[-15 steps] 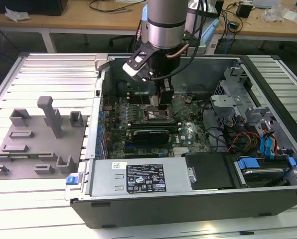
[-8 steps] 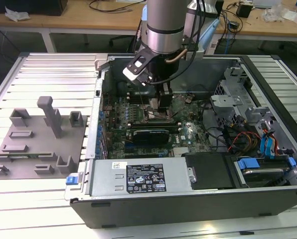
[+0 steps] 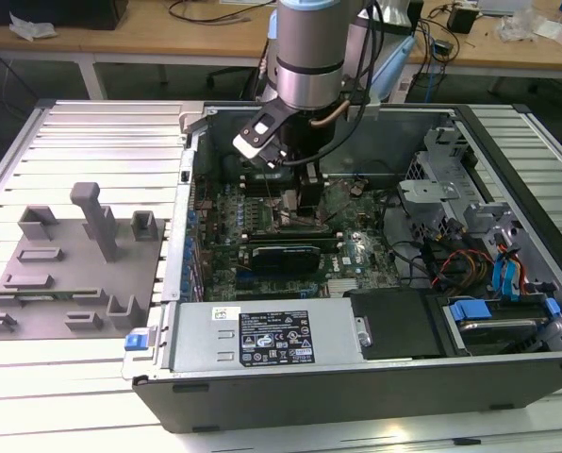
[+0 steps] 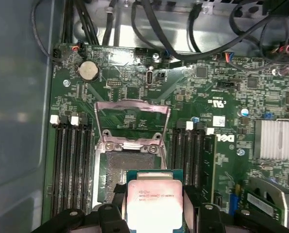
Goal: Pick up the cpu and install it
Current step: 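Place the cpu into insertion slot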
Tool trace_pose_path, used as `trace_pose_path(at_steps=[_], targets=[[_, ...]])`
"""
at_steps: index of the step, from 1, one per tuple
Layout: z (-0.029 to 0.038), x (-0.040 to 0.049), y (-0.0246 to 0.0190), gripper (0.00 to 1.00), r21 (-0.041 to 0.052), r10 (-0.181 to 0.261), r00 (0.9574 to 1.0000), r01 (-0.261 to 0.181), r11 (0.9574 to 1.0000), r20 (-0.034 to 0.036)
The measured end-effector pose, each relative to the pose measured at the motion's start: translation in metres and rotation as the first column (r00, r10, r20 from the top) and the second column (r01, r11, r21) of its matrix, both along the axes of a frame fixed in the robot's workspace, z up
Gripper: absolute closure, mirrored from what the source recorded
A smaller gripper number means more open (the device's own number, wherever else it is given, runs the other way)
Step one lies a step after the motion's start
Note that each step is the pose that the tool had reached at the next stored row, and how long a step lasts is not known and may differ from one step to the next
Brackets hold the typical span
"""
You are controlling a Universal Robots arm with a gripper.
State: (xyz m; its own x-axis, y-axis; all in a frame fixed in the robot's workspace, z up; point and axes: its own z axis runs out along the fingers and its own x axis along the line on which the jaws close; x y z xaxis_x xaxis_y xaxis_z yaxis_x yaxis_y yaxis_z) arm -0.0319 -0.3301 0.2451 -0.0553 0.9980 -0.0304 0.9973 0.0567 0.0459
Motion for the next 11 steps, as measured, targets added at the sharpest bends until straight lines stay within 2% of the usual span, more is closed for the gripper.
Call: trace_pose_path(at_steps=[3, 5, 7, 11], targets=[[-0.0028, -0.0001, 0.0063, 0.45, -0.0007, 0.000, 1.0000, 0.000, 1.0000, -0.0001], [-0.0055, 0.0000, 0.0084, 0.45, -0.0012, 0.000, 1.0000, 0.000, 1.0000, -0.0001], [-0.0106, 0.0000, 0.0119, 0.45, -0.0016, 0.000, 1.0000, 0.000, 1.0000, -0.0001], [-0.0201, 0.0000, 0.0138, 0.45, -0.0021, 0.000, 1.0000, 0.000, 1.0000, -0.0009]])
